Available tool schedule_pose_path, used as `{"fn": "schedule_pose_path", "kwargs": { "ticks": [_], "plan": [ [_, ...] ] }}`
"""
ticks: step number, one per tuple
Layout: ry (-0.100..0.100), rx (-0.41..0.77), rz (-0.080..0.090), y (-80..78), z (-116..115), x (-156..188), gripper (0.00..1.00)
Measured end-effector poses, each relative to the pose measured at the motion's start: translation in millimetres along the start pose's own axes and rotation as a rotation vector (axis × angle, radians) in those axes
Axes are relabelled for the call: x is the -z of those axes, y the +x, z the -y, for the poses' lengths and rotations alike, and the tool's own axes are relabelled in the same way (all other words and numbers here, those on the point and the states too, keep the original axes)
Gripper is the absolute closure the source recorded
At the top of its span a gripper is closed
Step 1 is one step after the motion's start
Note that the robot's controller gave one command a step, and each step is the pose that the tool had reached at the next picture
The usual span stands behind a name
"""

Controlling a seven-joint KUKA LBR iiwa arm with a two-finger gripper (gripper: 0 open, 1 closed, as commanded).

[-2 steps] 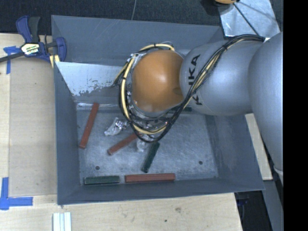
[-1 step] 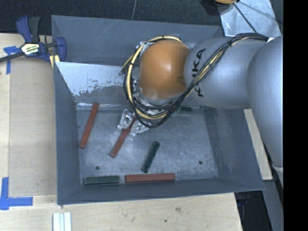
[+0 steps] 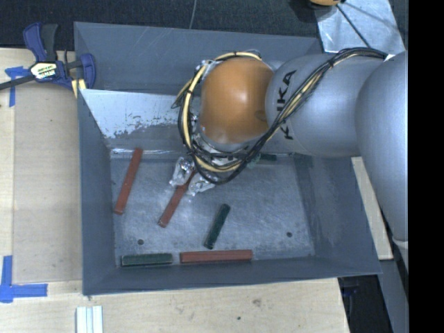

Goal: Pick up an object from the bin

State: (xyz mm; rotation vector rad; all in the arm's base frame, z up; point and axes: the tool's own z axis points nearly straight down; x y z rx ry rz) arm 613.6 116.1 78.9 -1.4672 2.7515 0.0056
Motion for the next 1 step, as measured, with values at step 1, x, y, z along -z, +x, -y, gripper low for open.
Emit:
{"fn": "schedule_pose_path", "kwargs": {
  "ticks": [1],
  "plan": [
    [-0.003,0.037,-0.016,11.0,6.0,162.8,1.00]
  ]
}}
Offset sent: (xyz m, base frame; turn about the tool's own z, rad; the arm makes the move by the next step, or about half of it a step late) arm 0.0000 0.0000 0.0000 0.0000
